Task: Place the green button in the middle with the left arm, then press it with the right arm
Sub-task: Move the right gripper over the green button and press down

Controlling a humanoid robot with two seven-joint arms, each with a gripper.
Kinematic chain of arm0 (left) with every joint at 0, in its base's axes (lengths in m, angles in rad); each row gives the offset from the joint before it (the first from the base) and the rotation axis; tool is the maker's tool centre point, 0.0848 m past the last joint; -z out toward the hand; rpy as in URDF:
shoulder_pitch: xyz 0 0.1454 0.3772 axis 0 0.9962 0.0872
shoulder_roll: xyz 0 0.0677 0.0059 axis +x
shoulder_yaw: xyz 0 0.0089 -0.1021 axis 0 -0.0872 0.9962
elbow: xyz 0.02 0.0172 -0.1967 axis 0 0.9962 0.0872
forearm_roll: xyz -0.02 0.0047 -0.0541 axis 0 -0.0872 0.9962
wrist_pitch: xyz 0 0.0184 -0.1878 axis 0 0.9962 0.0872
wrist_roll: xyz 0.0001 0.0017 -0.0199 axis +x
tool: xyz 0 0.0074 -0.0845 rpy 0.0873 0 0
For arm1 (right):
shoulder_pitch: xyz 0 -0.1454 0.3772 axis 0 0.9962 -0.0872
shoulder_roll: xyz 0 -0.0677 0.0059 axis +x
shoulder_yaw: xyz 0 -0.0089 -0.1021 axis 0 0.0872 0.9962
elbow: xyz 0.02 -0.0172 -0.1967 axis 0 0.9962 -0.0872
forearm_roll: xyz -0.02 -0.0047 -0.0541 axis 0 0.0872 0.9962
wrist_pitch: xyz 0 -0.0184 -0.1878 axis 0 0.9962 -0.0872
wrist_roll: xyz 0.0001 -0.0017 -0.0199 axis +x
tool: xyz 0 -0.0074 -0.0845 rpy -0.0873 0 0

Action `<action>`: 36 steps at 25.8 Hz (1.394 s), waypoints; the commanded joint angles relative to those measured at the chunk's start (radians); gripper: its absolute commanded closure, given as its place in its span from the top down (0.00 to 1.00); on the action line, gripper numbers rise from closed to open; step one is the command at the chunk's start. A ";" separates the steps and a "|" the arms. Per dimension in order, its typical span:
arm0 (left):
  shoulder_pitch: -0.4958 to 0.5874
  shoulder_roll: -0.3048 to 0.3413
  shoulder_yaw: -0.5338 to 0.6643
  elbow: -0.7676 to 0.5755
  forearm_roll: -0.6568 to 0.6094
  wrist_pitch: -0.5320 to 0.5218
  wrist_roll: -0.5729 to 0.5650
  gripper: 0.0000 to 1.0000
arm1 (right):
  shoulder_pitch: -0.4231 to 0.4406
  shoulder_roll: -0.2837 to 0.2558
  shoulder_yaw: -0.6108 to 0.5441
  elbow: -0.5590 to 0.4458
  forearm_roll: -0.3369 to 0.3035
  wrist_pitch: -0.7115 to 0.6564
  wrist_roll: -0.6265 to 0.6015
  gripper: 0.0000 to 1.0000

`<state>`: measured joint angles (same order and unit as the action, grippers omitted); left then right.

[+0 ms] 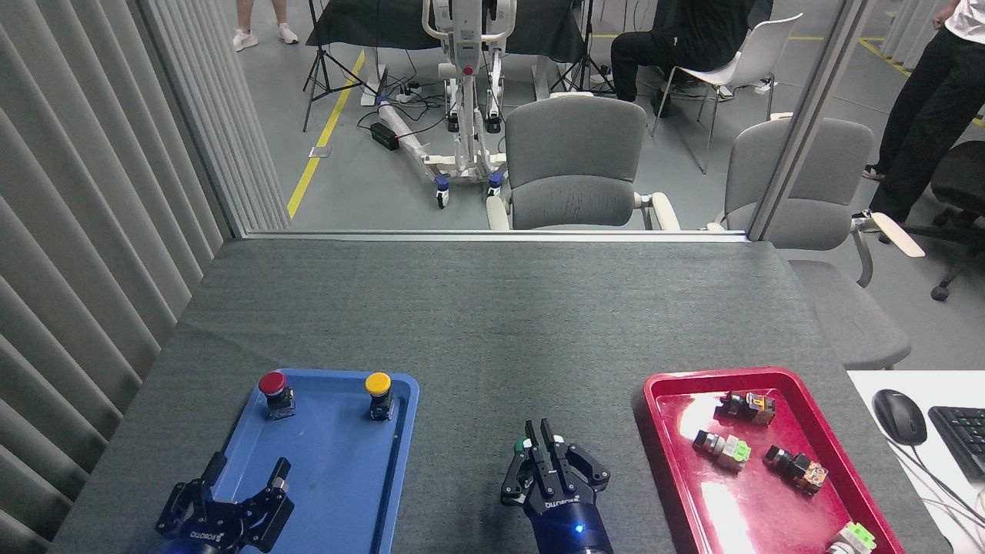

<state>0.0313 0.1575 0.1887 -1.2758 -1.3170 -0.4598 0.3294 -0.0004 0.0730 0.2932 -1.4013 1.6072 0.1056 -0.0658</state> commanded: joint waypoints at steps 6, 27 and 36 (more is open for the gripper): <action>-0.045 0.017 0.006 0.101 0.005 0.023 0.000 0.98 | -0.058 0.018 0.023 0.133 -0.001 0.020 -0.008 0.14; -0.053 0.039 0.003 0.108 0.009 0.012 -0.001 0.99 | -0.096 0.021 0.053 0.258 -0.007 0.086 -0.014 0.17; -0.054 0.039 -0.002 0.110 0.009 0.015 -0.003 0.99 | -0.095 0.022 0.063 0.274 -0.009 0.108 -0.026 0.17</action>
<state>-0.0229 0.1963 0.1888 -1.1660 -1.3084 -0.4448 0.3274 -0.0957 0.0949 0.3516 -1.1262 1.5990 0.1983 -0.1076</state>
